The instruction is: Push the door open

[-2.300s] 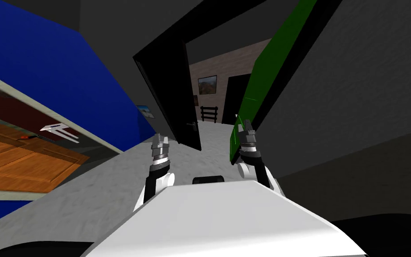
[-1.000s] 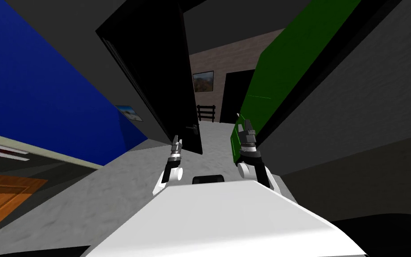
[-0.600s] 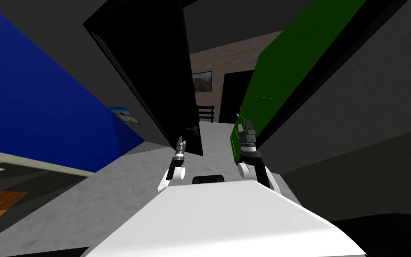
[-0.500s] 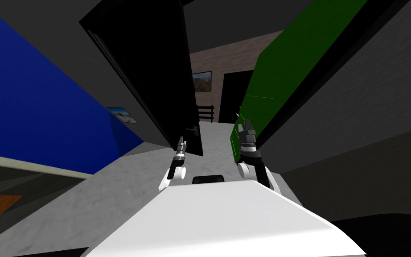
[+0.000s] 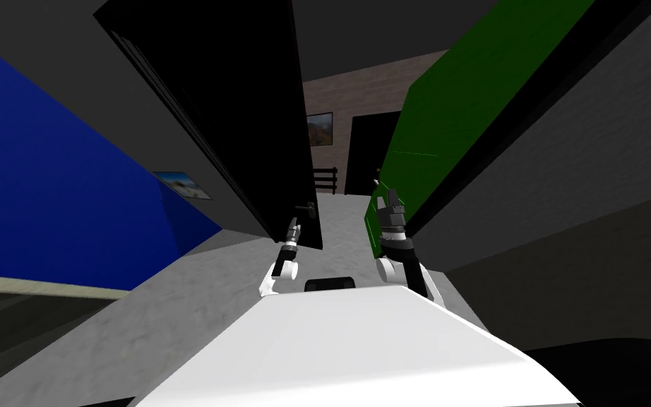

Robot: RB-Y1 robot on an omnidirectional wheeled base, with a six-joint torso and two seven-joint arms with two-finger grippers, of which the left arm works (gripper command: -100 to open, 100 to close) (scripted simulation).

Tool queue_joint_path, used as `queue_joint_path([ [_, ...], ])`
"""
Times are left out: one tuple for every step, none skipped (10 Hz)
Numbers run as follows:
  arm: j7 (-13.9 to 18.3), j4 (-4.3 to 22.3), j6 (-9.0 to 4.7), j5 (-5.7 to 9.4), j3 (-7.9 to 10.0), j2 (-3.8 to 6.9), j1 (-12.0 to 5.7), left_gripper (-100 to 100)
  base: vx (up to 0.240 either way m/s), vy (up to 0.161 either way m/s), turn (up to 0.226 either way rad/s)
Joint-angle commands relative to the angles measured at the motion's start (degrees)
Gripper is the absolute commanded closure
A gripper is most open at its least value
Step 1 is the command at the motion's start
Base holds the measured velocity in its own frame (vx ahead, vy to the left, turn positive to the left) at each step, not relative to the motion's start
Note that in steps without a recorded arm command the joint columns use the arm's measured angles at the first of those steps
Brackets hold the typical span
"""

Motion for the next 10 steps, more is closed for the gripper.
queue_joint_path([
  [0.5,2.1,0.61,-0.09,-0.7,0.17,-0.96,-100,0.065,0.129,-0.083],
  [0.8,3.2,0.99,-0.14,-1.05,0.2,-1.62,-100,0.066,0.12,-0.072],
  [1.0,4.4,1.36,-0.19,-1.4,0.24,-2.28,-100,0.064,0.104,-0.073],
  [1.3,5.6,1.73,-0.24,-1.75,0.28,-2.95,-100,0.071,0.106,-0.086],
  [1.5,6.6,2.05,-0.29,-2.05,0.3,-3.52,-100,0.084,0.1,-0.059],
  [1.7,7.6,2.38,-0.33,-2.35,0.32,-4.09,-100,0.074,0.107,-0.049],
  [1.9,8.6,2.7,-0.38,-2.65,0.34,-4.66,-100,0.061,0.109,-0.064],
  [2.1,9.4,2.95,-0.41,-2.89,0.36,-5.11,-100,0.051,0.098,-0.06],
  [2.5,11.0,3.46,-0.48,-3.37,0.38,-6.02,-100,0.054,0.113,-0.095],
  [2.6,11.6,3.64,-0.51,-3.53,0.38,-6.33,-100,0.047,0.112,-0.057],
])
